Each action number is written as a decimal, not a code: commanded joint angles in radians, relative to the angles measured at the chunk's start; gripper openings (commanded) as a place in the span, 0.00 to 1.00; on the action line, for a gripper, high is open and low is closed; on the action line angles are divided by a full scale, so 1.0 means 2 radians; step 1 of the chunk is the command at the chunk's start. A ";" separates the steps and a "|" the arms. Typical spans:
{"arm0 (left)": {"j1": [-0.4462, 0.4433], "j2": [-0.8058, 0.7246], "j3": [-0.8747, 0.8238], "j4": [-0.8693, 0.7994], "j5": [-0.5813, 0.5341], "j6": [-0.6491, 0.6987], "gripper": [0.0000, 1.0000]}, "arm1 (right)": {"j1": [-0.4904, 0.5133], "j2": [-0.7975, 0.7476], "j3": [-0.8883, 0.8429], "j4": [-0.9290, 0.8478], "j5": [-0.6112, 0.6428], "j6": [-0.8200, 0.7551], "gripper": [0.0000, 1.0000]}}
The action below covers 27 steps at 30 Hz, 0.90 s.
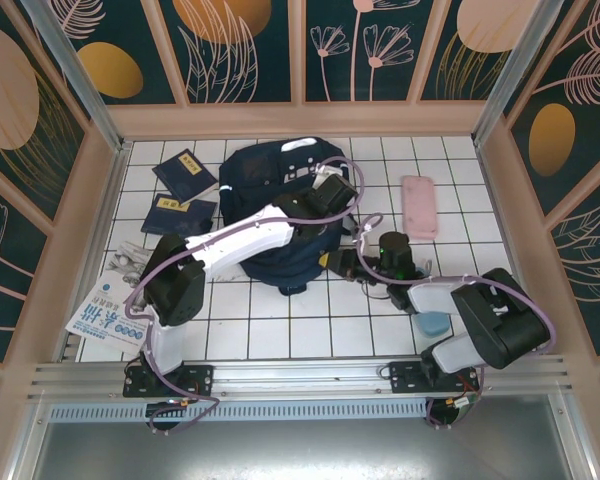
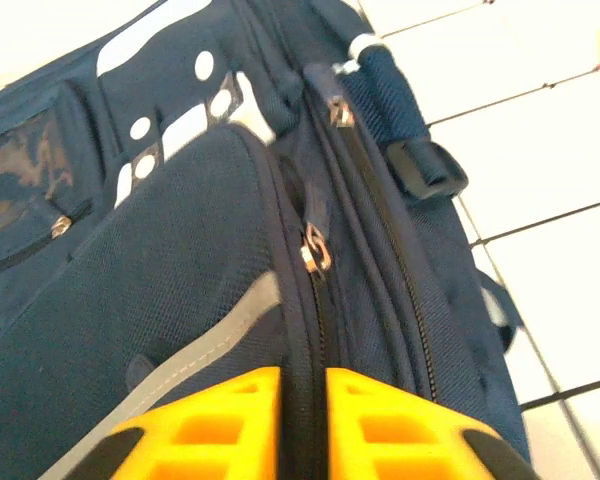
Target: Pack the student bag
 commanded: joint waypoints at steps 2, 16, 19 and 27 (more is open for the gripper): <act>0.016 -0.042 -0.005 0.035 0.048 0.009 0.39 | -0.061 -0.018 0.035 -0.053 -0.011 -0.040 0.19; 0.022 -0.083 -0.151 0.023 0.139 0.151 0.53 | -0.093 0.025 0.057 -0.080 -0.036 -0.058 0.17; 0.021 -0.044 -0.135 0.008 0.084 0.182 0.54 | -0.094 0.022 0.056 -0.093 -0.033 -0.063 0.17; 0.022 0.009 -0.102 -0.003 0.053 0.252 0.45 | -0.095 0.008 0.053 -0.109 -0.030 -0.070 0.17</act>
